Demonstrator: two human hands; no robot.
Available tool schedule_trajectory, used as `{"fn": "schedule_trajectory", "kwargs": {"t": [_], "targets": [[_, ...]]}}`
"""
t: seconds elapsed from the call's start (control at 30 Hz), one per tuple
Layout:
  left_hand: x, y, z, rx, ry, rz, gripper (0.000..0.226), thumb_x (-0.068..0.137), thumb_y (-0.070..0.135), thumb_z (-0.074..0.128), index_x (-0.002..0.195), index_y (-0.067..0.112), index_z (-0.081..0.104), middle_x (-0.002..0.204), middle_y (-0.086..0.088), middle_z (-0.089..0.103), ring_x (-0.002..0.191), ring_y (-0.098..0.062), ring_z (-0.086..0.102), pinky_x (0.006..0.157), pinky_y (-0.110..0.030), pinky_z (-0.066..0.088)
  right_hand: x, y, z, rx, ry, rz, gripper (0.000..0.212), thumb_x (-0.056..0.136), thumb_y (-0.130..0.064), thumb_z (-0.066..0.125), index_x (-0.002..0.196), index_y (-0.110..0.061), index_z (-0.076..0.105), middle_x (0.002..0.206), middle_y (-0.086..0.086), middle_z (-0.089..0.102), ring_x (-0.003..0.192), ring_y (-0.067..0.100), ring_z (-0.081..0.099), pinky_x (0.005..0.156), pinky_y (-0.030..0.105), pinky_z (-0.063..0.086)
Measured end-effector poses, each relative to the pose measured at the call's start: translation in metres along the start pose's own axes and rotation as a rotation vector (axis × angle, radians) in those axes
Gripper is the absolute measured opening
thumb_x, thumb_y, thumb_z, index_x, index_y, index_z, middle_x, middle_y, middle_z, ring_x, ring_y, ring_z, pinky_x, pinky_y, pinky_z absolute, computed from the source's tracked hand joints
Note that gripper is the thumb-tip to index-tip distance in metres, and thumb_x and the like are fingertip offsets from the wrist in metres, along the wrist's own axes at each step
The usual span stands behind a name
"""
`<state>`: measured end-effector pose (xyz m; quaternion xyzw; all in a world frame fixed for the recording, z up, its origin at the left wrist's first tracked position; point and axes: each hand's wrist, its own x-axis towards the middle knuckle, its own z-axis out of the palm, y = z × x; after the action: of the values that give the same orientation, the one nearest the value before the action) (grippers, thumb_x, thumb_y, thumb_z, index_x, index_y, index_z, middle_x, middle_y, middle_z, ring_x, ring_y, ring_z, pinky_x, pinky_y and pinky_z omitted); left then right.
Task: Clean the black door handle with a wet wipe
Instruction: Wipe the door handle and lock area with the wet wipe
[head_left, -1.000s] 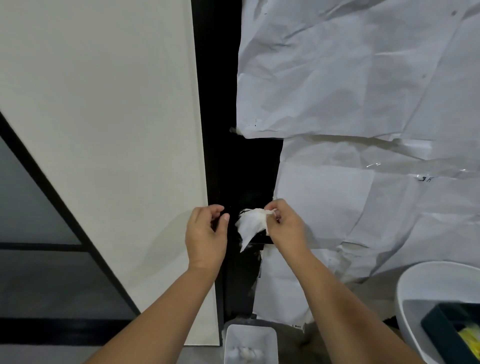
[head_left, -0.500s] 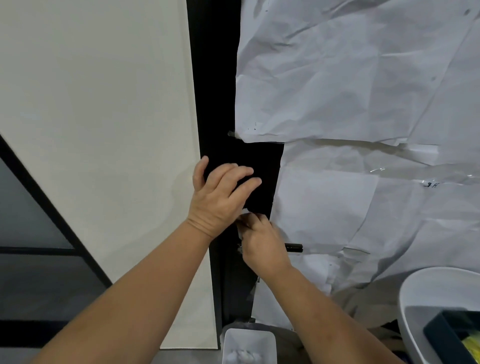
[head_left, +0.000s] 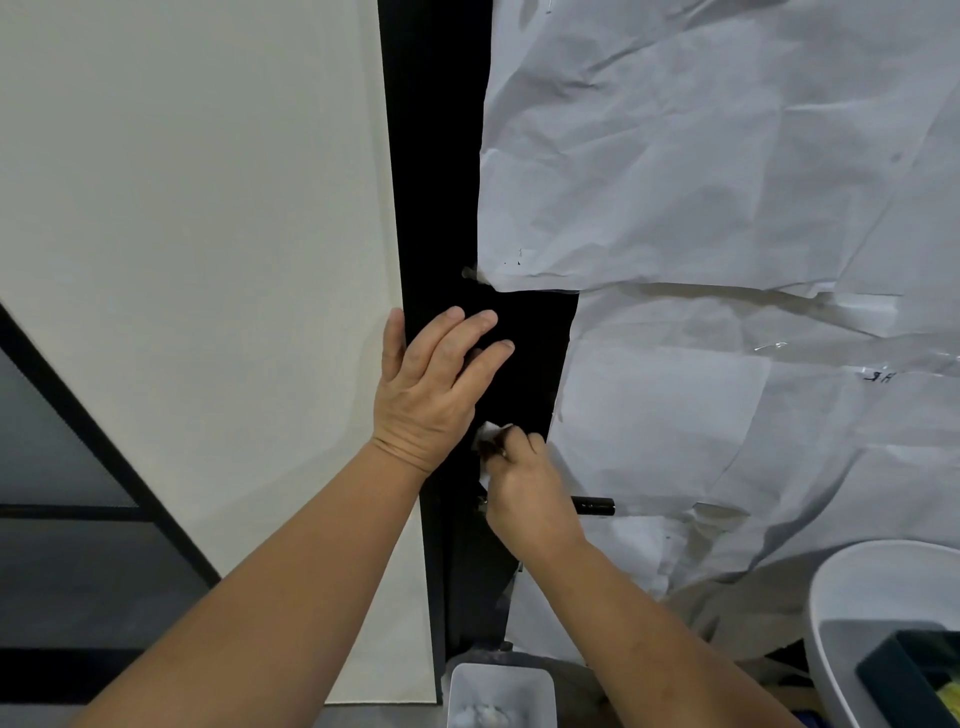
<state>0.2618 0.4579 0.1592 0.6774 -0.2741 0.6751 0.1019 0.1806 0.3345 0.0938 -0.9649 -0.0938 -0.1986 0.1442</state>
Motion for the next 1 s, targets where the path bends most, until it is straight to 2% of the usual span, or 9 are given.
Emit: {"fn": "schedule_trajectory", "kwargs": {"t": [0.1,0.2,0.4,0.53,0.6,0.73,0.83,0.93,1.0], "targets": [[-0.001,-0.001,0.000,0.000,0.000,0.003,0.031,0.092,0.006,0.068,0.111,0.031,0.064,0.129,0.006,0.053,0.124,-0.019,0.047,0.118,-0.050,0.020,0.002,0.002,-0.003,0.000,-0.008,0.007,0.029,0.079,-0.001,0.064,0.107,-0.007,0.065,0.109,0.004,0.053,0.095,0.018,0.048,0.072,0.021,0.049],[-0.002,0.000,0.000,-0.007,0.001,-0.001,0.031,0.091,0.006,0.068,0.110,0.031,0.065,0.129,0.006,0.053,0.124,-0.019,0.047,0.118,-0.050,0.018,0.002,0.008,-0.001,0.041,0.020,0.104,0.025,0.079,0.000,0.063,0.103,-0.004,0.066,0.097,0.005,0.053,0.083,0.017,0.049,0.064,0.016,0.039],[-0.002,0.001,-0.001,-0.005,-0.005,-0.004,0.029,0.093,0.006,0.065,0.109,0.031,0.066,0.129,0.006,0.053,0.124,-0.020,0.048,0.117,-0.051,0.021,0.003,-0.003,-0.003,0.009,0.014,-0.021,0.024,0.081,-0.003,0.062,0.105,-0.006,0.065,0.109,0.005,0.052,0.094,0.020,0.045,0.074,0.025,0.050],[-0.002,0.000,0.000,-0.005,-0.003,-0.001,0.028,0.092,0.007,0.067,0.108,0.031,0.066,0.128,0.006,0.054,0.123,-0.019,0.048,0.118,-0.050,0.020,0.001,0.011,-0.001,0.048,0.031,0.076,0.027,0.077,0.004,0.064,0.102,-0.006,0.068,0.097,0.004,0.055,0.082,0.018,0.050,0.063,0.017,0.040],[-0.003,0.000,0.000,-0.003,0.004,-0.004,0.029,0.091,0.007,0.069,0.107,0.030,0.067,0.128,0.006,0.054,0.123,-0.019,0.049,0.118,-0.050,0.020,0.000,0.014,0.000,0.068,0.045,0.111,0.026,0.078,0.004,0.064,0.101,-0.006,0.068,0.095,0.004,0.056,0.078,0.016,0.050,0.064,0.015,0.038],[-0.003,0.000,0.000,-0.012,0.006,-0.005,0.029,0.092,0.006,0.067,0.108,0.030,0.066,0.127,0.006,0.055,0.122,-0.019,0.049,0.118,-0.049,0.021,0.004,0.000,0.000,-0.003,0.047,-0.031,0.010,0.079,-0.004,0.064,0.087,-0.008,0.068,0.101,0.005,0.056,0.086,0.019,0.047,0.073,0.022,0.045],[-0.002,0.000,-0.001,-0.013,0.002,-0.001,0.027,0.094,0.007,0.064,0.109,0.030,0.065,0.127,0.005,0.054,0.122,-0.019,0.049,0.118,-0.049,0.020,0.008,0.002,0.000,-0.041,0.026,-0.081,0.010,0.080,-0.006,0.061,0.087,-0.009,0.068,0.101,0.005,0.055,0.088,0.018,0.047,0.075,0.023,0.046],[-0.003,0.000,0.000,-0.015,0.003,-0.009,0.030,0.092,0.006,0.067,0.109,0.030,0.066,0.127,0.006,0.054,0.122,-0.019,0.049,0.118,-0.049,0.019,0.004,0.016,0.002,0.073,0.037,0.067,0.018,0.077,0.002,0.063,0.092,-0.006,0.068,0.091,0.006,0.056,0.077,0.019,0.052,0.064,0.020,0.041],[-0.004,0.000,0.000,-0.006,0.003,-0.010,0.031,0.091,0.005,0.067,0.109,0.030,0.066,0.128,0.006,0.054,0.122,-0.019,0.049,0.118,-0.049,0.019,0.001,0.022,0.002,0.152,0.046,0.158,0.027,0.076,0.006,0.061,0.100,-0.004,0.068,0.094,0.006,0.056,0.079,0.019,0.053,0.065,0.019,0.041]]}}
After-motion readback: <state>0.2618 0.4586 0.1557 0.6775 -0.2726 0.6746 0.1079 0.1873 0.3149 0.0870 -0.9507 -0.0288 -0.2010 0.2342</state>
